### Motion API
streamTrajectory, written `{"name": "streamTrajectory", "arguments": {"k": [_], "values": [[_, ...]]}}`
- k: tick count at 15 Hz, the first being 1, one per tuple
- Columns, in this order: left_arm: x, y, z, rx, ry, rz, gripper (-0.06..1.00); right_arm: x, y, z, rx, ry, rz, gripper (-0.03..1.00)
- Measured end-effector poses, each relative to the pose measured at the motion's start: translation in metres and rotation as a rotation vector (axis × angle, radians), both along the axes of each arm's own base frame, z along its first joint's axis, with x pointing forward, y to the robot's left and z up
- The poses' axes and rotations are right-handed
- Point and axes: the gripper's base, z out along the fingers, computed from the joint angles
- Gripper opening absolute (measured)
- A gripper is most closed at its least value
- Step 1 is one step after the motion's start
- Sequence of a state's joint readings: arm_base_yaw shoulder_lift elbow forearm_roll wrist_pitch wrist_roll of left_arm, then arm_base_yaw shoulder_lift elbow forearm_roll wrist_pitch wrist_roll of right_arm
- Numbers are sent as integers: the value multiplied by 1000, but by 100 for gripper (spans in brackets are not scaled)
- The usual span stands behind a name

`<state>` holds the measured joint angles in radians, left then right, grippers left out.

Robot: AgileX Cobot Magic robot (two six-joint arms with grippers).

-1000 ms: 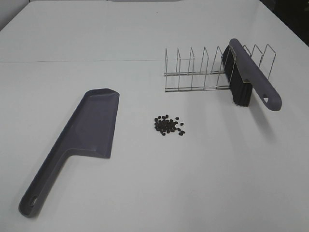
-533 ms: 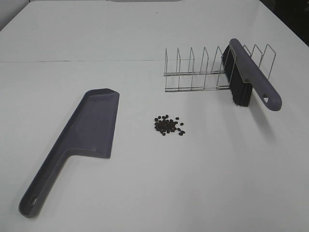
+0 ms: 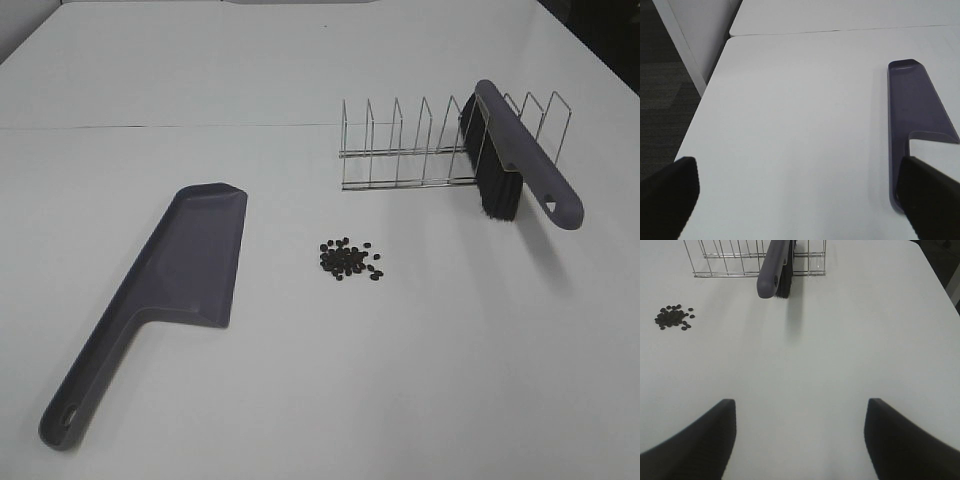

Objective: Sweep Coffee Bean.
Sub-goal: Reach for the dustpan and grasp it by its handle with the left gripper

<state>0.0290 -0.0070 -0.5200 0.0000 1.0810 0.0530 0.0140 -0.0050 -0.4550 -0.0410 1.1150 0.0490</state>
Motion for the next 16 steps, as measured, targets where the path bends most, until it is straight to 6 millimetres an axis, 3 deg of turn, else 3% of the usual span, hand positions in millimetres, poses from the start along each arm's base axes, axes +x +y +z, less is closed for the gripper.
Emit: {"name": "streamTrajectory", "arguments": {"k": [16], "values": [[6,0,0,-1,42,0,98,0,0,0,0,0,0,63]]}}
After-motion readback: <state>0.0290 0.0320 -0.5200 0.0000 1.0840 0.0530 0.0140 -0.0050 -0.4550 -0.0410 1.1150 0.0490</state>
